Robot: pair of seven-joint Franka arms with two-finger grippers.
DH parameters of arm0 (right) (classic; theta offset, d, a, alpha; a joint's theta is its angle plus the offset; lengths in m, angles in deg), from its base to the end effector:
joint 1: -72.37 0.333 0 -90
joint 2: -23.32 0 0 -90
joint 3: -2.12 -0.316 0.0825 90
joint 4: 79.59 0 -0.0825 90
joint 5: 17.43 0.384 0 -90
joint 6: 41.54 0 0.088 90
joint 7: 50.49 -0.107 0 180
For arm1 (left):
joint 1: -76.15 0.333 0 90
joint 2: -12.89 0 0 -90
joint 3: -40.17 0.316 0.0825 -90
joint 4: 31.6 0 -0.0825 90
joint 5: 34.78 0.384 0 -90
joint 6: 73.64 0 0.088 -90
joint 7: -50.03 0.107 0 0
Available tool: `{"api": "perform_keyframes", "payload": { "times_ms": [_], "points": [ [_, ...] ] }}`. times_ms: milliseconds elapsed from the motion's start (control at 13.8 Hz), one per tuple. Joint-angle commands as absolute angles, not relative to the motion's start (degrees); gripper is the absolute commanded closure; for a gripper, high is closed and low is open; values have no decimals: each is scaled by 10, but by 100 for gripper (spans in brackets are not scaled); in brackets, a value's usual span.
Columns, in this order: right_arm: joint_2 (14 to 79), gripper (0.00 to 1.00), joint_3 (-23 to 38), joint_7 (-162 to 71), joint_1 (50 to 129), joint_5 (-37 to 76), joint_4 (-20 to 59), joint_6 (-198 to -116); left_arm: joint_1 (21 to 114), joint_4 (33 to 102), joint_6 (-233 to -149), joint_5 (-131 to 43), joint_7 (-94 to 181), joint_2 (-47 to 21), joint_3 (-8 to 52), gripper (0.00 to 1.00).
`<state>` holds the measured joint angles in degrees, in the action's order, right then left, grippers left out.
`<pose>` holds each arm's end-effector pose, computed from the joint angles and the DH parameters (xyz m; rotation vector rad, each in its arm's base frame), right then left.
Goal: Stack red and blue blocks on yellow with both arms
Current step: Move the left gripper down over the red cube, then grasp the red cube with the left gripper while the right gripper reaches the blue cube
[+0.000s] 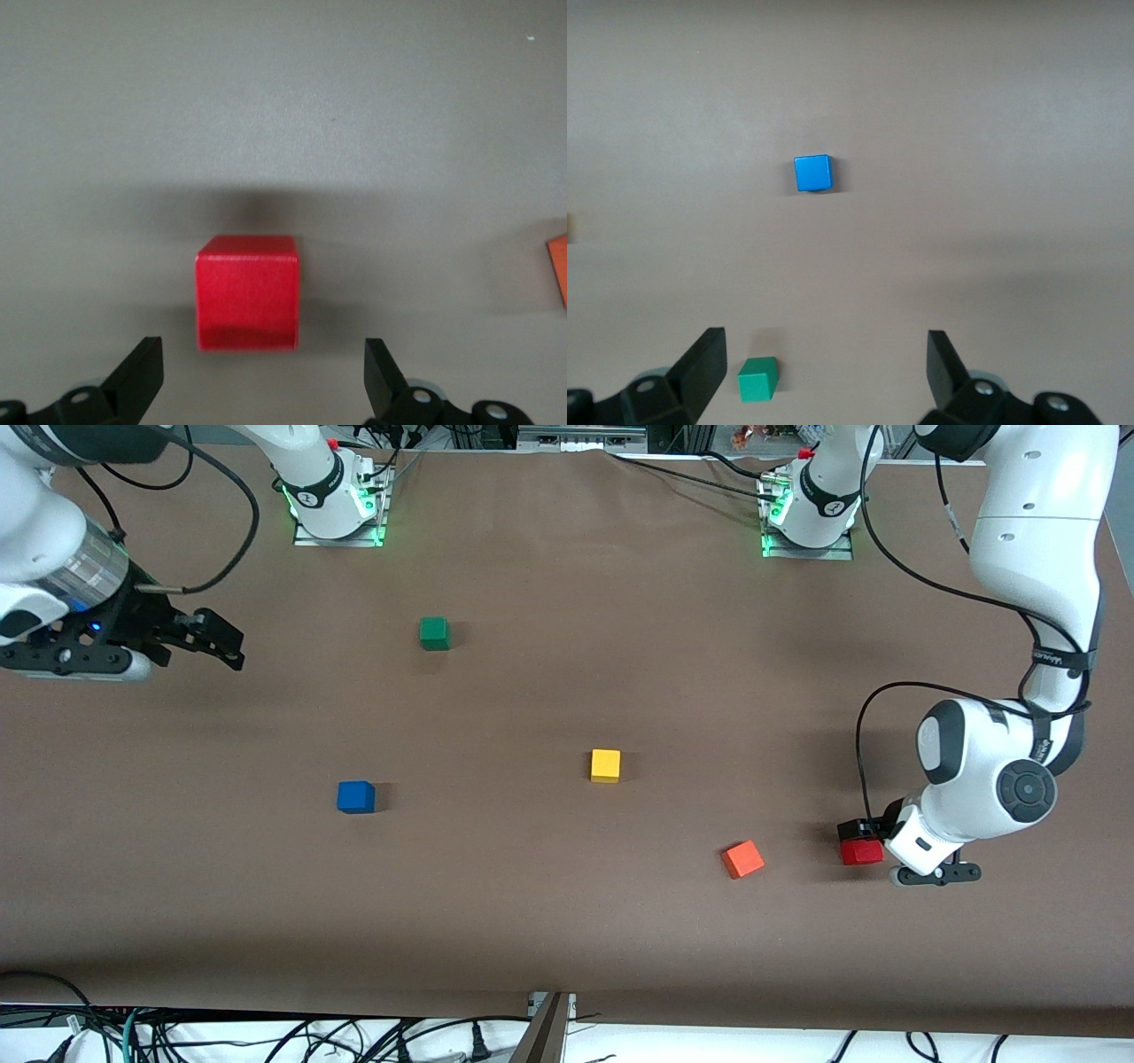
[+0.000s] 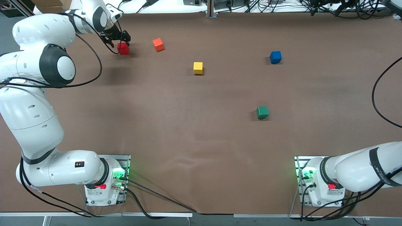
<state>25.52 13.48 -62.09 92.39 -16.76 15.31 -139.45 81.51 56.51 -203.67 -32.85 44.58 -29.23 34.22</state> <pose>0.5681 0.0896 0.5747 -3.1338 0.0825 -0.0219 0.7075 0.0047 0.2218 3.0947 0.1391 -0.0027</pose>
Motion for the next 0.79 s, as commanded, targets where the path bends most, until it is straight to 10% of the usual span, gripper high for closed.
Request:
{"api": "perform_keyframes", "payload": {
  "times_ms": [0,433,722],
  "points": [
    [294,0,136,-621,925,-165,134,-1387,813,572,-2074,-308,454,-304,344,0],
    [372,0,136,-554,919,-158,133,-1394,817,571,-2099,-293,453,-319,344,4],
    [477,0,137,-559,920,-97,136,-1517,819,566,-2100,-294,453,-317,343,100]
  ]
}}
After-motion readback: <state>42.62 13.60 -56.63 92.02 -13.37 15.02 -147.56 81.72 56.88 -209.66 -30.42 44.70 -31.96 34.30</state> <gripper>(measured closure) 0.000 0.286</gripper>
